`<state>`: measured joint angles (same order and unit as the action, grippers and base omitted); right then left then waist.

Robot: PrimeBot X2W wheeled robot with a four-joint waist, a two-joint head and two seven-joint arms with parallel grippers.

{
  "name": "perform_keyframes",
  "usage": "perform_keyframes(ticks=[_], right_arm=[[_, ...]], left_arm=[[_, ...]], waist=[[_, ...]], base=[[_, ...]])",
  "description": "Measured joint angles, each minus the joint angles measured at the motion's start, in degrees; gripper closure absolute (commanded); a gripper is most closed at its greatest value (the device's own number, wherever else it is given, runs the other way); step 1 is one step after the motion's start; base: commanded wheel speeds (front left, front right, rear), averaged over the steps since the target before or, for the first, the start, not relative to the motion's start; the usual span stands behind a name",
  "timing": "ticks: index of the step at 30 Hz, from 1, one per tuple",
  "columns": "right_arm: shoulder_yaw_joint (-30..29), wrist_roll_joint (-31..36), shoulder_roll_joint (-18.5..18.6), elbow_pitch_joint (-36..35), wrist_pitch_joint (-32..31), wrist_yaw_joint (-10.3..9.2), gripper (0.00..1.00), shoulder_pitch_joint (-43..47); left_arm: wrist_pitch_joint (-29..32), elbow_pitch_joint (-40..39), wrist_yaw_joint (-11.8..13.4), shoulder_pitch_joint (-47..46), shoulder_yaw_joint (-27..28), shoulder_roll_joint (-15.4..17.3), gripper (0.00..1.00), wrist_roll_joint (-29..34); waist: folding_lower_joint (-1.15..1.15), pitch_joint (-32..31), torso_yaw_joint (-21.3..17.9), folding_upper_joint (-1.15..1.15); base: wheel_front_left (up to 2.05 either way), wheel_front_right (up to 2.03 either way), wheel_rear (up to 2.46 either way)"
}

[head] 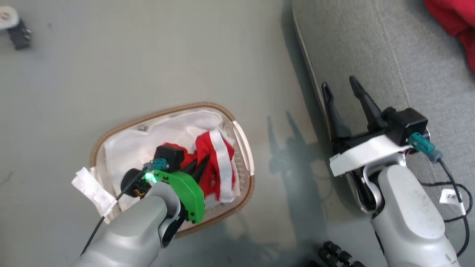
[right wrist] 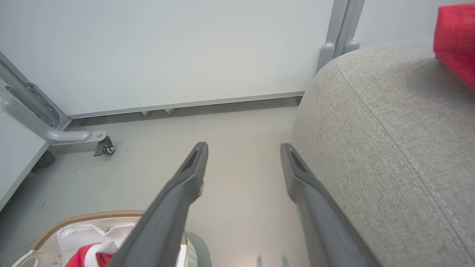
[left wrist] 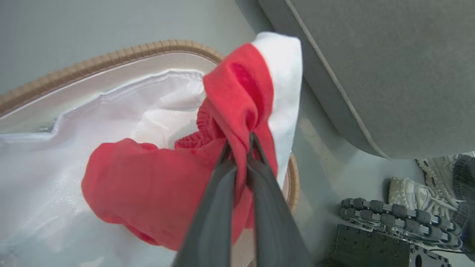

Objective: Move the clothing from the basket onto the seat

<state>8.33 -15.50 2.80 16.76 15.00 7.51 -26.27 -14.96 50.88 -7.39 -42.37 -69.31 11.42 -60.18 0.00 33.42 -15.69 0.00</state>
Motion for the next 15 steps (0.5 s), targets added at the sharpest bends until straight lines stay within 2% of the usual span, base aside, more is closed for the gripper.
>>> perform_keyframes(ticks=[15], right_arm=[[-0.41,1.56,-0.01,3.37,0.0,0.0,0.0,7.16]], left_arm=[[-0.15,-14.21,0.0,12.33,22.5,0.03,1.0,15.11]], waist=[[0.0,-14.47,6.94,0.0]], base=[[0.0,0.0,0.0]])
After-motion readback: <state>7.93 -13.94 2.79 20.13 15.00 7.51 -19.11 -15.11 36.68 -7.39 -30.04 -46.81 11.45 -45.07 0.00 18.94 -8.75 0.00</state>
